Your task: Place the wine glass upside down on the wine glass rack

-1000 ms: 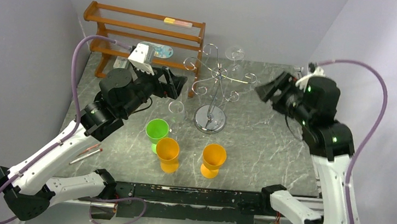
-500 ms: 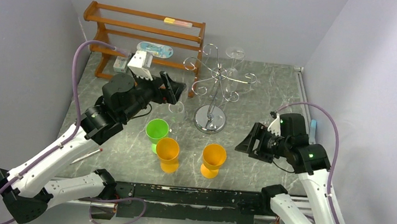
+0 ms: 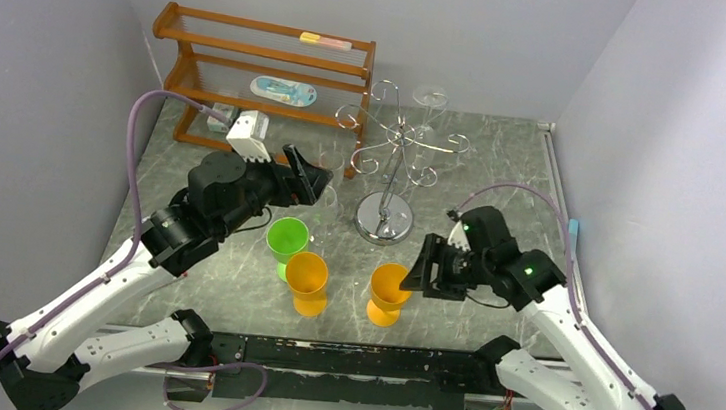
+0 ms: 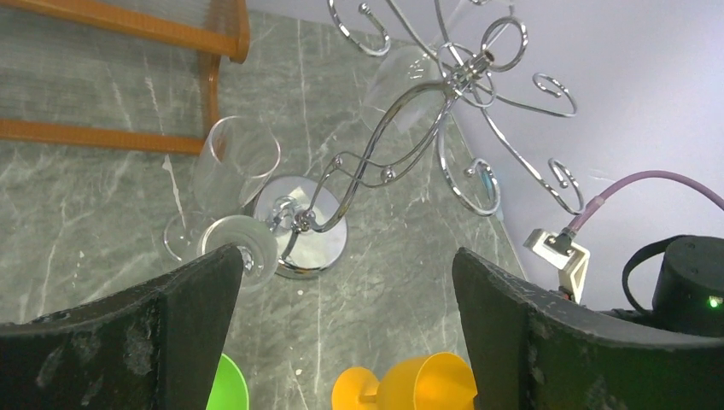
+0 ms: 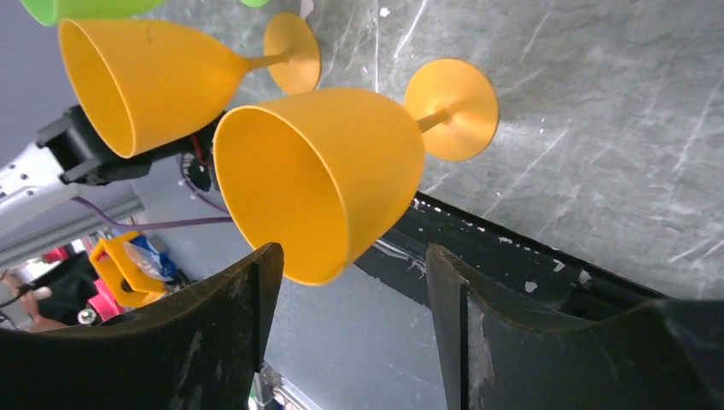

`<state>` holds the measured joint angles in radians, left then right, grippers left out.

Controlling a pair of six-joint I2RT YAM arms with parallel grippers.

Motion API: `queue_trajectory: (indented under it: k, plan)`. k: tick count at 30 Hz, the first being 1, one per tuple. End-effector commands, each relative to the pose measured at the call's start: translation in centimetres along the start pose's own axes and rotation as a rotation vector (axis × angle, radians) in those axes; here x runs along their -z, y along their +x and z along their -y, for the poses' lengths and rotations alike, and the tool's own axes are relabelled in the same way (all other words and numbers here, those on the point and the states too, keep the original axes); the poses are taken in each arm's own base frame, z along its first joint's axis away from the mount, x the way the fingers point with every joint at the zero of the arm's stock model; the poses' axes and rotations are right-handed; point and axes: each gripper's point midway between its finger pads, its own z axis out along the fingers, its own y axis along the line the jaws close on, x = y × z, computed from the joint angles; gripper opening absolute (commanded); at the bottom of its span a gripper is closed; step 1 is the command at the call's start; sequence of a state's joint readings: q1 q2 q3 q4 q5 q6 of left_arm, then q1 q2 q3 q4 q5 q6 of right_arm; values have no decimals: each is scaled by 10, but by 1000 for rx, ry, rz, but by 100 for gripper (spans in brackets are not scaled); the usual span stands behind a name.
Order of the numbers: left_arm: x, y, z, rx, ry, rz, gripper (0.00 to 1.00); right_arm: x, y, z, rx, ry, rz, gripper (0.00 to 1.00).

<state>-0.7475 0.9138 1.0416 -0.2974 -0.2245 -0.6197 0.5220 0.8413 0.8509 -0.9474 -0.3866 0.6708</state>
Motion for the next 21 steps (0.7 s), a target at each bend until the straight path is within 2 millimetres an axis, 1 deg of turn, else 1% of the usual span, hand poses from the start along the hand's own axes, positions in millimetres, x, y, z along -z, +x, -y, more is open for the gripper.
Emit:
queue_trajectory:
  k: [1, 4, 8, 11, 12, 13, 14, 15, 16, 18, 21]
  plan:
    - [2, 17, -10, 34, -23, -45, 97, -18, -4, -1, -12, 82, 48, 63]
    - [2, 19, -10, 48, -19, -47, 97, -23, -11, 7, -7, 150, 95, 52]
    - [2, 23, -11, 74, -27, -61, 97, -32, -16, 9, 9, 146, 127, 34]
    - [9, 21, -15, 99, -81, -85, 97, -34, -18, 16, 11, 194, 124, 14]
    - [11, 18, -17, 104, -105, -86, 97, -31, -21, 17, 16, 211, 135, 5]
    - [13, 13, -17, 106, -118, -80, 97, -29, -23, 17, 22, 220, 144, 0]
    - [14, 13, -20, 107, -134, -81, 97, -26, -26, 15, 32, 220, 154, 0]
    - [15, 10, -17, 107, -126, -76, 97, -23, -28, 14, 37, 222, 162, 0]
    - [15, 7, -13, 99, -102, -71, 97, -19, -30, 11, 44, 218, 167, 0]
    - [14, 6, -2, 89, -32, -54, 97, -11, -36, 12, 53, 245, 193, 0]
    - [15, 5, 0, 155, 1, -11, 97, 6, -42, 10, 57, 267, 231, 0]
